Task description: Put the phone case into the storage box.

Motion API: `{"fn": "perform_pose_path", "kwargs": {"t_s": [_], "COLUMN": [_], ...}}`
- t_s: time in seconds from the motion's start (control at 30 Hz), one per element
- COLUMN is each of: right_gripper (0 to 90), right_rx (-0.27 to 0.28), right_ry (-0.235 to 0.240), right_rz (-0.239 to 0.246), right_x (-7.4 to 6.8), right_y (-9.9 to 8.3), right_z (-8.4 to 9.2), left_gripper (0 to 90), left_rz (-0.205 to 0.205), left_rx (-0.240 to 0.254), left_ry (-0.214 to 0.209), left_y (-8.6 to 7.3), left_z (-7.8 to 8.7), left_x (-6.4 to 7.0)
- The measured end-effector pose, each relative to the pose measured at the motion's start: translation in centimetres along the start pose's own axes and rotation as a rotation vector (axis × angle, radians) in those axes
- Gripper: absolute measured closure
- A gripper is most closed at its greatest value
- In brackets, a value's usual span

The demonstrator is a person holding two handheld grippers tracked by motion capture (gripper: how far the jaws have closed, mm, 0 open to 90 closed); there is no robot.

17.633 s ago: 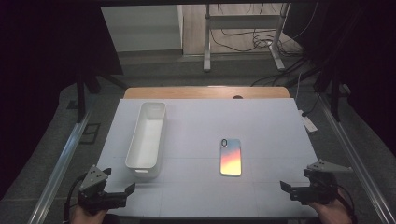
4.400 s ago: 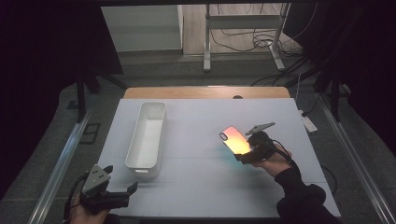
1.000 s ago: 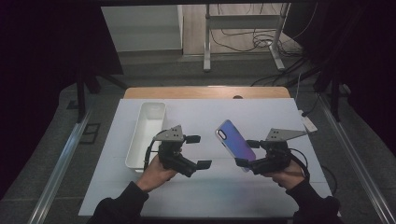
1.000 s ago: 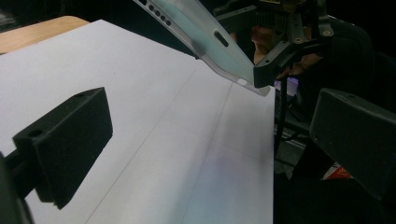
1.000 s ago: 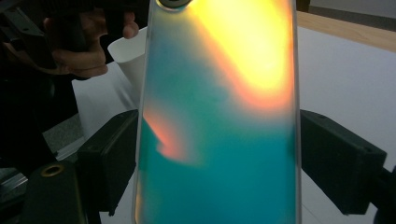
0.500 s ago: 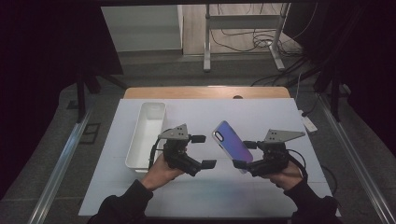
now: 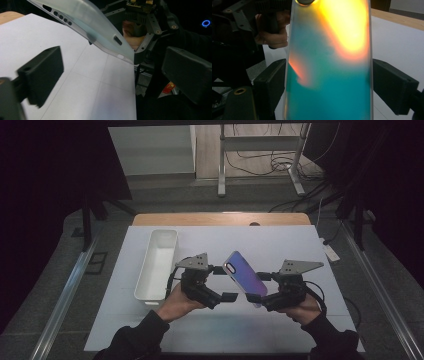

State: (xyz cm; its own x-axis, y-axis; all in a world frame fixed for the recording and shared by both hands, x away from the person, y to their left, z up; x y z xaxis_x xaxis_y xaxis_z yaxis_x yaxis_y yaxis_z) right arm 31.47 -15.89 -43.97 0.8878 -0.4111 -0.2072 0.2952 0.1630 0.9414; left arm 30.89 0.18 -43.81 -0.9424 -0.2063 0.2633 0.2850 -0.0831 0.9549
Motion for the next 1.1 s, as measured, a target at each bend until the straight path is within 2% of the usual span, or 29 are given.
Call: {"fn": "perform_pose_path", "kwargs": {"t_s": [0.1, 0.23, 0.3, 0.33, 0.37, 0.4, 0.57, 0.83, 1.1], "right_gripper": [16.9, 16.9, 16.9, 16.9, 16.9, 16.9, 16.9, 16.8, 16.8], "right_rx": [0.007, 0.017, 0.017, 0.015, 0.016, 0.016, 0.020, 0.021, 0.004], "right_ry": [0.011, 0.023, 0.024, 0.023, 0.024, 0.024, 0.035, 0.045, 0.055], "right_rz": [-0.006, -0.009, -0.010, -0.010, -0.009, -0.009, -0.011, -0.011, -0.006], "right_x": [-0.06, -0.10, -0.12, -0.16, -0.18, -0.18, -0.31, -0.40, -0.53], "right_y": [0.07, 0.13, 0.14, 0.12, 0.11, 0.11, 0.10, 0.10, -0.10], "right_z": [0.06, 0.07, 0.05, 0.05, 0.03, 0.03, -0.08, -0.08, -0.25], "left_gripper": [20.2, 39.5, 42.6, 48.7, 50.9, 50.9, 63.2, 71.7, 77.8], "left_rz": [0.004, 0.008, 0.006, 0.009, 0.009, 0.011, 0.021, 0.040, 0.045], "left_rx": [-0.002, 0.003, 0.002, 0.002, 0.002, 0.003, 0.001, 0.012, 0.007], "left_ry": [-0.008, -0.051, -0.057, -0.073, -0.073, -0.077, -0.104, -0.128, -0.134], "left_y": [-0.02, 0.11, 0.13, 0.14, 0.14, 0.14, 0.12, 0.16, -0.02], "left_z": [0.16, 0.32, 0.34, 0.36, 0.36, 0.36, 0.44, 0.45, 0.47], "left_x": [0.12, 0.55, 0.63, 0.78, 0.78, 0.81, 0.91, 0.98, 0.78]}}
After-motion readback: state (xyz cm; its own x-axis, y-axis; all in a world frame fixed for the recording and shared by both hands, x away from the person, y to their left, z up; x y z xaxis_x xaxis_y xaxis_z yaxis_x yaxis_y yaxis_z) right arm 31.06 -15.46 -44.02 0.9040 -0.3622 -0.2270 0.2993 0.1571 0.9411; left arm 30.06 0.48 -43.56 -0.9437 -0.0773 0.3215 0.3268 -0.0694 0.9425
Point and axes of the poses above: each handheld gripper's, and its own axes: z roughly backward along the jaws, y roughly out of its top, x roughly to its right, the point moved 7 cm from there along -z, roughly forward along the jaws, and after that the axes turned 11 degrees about x, right-handed, at the moved point
